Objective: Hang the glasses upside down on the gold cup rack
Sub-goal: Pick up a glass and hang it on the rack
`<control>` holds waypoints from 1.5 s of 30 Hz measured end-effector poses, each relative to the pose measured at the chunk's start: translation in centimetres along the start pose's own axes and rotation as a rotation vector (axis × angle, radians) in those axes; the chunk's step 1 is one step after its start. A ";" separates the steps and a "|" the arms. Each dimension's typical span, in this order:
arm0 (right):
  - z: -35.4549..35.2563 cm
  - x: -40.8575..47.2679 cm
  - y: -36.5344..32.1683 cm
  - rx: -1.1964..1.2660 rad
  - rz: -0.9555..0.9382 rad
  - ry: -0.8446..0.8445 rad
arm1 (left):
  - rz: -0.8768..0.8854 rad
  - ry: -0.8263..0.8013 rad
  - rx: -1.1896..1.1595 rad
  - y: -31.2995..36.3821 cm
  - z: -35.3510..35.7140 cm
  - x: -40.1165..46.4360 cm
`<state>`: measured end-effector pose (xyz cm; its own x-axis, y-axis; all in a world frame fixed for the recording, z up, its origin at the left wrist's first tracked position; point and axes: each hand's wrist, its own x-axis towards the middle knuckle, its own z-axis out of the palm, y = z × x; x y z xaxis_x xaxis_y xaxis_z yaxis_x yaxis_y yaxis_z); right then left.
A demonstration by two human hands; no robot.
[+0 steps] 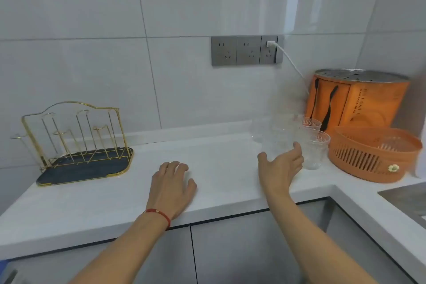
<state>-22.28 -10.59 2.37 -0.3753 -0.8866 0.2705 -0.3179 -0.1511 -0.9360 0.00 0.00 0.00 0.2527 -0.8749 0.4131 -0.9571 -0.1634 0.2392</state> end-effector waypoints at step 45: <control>24.7 -11.0 -29.7 0.405 -0.549 -0.793 | -0.520 0.112 0.166 -23.3 -5.9 -2.2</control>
<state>12.83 -7.15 21.67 0.4575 -0.6624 0.5932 0.0983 -0.6254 -0.7741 22.61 8.49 -1.30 0.7022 -0.6080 0.3704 -0.7098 -0.6380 0.2985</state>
